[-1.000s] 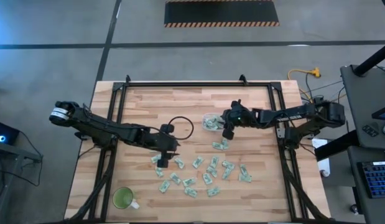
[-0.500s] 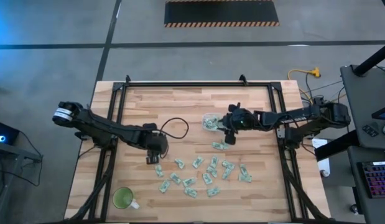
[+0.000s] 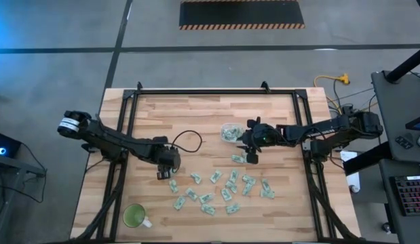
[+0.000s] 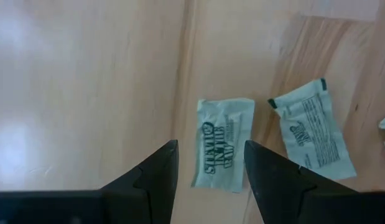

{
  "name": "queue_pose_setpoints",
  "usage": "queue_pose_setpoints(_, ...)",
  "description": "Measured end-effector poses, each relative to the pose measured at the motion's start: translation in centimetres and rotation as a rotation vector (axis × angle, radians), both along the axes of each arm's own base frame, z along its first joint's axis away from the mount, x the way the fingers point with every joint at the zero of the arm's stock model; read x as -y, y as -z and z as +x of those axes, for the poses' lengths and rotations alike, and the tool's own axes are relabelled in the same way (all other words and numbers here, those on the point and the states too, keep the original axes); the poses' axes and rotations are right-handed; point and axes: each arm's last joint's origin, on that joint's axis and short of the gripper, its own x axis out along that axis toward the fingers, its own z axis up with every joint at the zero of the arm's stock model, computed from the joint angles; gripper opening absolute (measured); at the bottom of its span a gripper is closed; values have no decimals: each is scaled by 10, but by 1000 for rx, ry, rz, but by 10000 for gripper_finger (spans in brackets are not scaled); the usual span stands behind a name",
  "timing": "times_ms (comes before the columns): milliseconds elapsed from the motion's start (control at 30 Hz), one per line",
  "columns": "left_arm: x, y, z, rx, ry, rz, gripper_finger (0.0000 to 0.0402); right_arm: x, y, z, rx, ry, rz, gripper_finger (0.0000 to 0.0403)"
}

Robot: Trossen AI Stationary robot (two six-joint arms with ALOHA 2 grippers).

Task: Pick and place Stevia / Truvia into bins
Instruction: Put the stevia packet into the transparent bin

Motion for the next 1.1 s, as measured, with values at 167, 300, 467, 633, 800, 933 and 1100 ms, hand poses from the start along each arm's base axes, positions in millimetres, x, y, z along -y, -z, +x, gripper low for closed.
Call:
queue_pose_setpoints(167,0,5,-2,-8,1,-4,167,-3,0,0,1,-12,2,136)
queue_pose_setpoints(300,-1,10,-6,-23,-12,-3,166,-5,0,0,1,-15,3,136)
queue_pose_setpoints(467,-2,16,-10,-22,-47,-24,164,-6,0,0,1,-22,3,132)
queue_pose_setpoints(633,-1,15,-9,-22,-44,-35,127,-6,0,0,3,-11,12,134)
queue_pose_setpoints(800,-1,15,-9,-23,-42,-40,52,-7,0,0,4,-7,20,134)
queue_pose_setpoints(933,-1,15,-8,-14,-43,-33,7,-9,-1,0,6,-16,22,131)
queue_pose_setpoints(1100,-1,11,-1,56,-13,-17,13,-21,-9,1,40,-137,102,127)
